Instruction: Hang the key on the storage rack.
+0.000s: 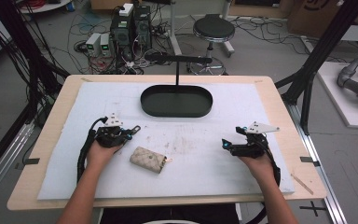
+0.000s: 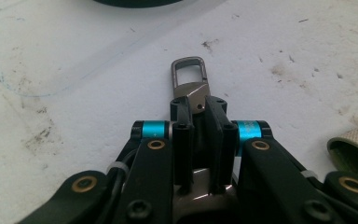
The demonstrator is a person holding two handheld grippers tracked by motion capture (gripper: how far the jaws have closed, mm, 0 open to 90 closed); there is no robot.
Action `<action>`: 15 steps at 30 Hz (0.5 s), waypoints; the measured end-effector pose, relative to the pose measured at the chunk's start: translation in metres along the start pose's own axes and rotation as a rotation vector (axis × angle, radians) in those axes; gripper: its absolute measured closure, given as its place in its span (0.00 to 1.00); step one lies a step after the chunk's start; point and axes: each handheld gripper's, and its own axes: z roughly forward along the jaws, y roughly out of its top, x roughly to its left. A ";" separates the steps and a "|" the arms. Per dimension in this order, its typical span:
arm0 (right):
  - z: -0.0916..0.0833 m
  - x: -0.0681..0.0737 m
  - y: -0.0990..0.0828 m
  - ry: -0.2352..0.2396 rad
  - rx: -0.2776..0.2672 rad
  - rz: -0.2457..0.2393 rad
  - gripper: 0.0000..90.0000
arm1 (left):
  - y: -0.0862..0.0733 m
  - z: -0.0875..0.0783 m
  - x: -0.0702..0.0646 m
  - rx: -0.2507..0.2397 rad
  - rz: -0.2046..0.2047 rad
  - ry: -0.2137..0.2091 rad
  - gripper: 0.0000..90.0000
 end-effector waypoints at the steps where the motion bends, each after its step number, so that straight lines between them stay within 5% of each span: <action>1: 0.000 0.000 0.000 0.001 0.001 0.000 0.19 | 0.000 0.000 0.000 -0.001 0.004 -0.001 0.91; 4: 0.001 0.001 0.000 0.005 0.004 -0.002 0.19 | 0.001 -0.002 -0.002 -0.016 0.017 -0.004 0.93; 15: 0.002 0.002 0.000 0.008 0.002 -0.011 0.19 | 0.025 -0.031 -0.004 -0.192 0.010 -0.015 0.94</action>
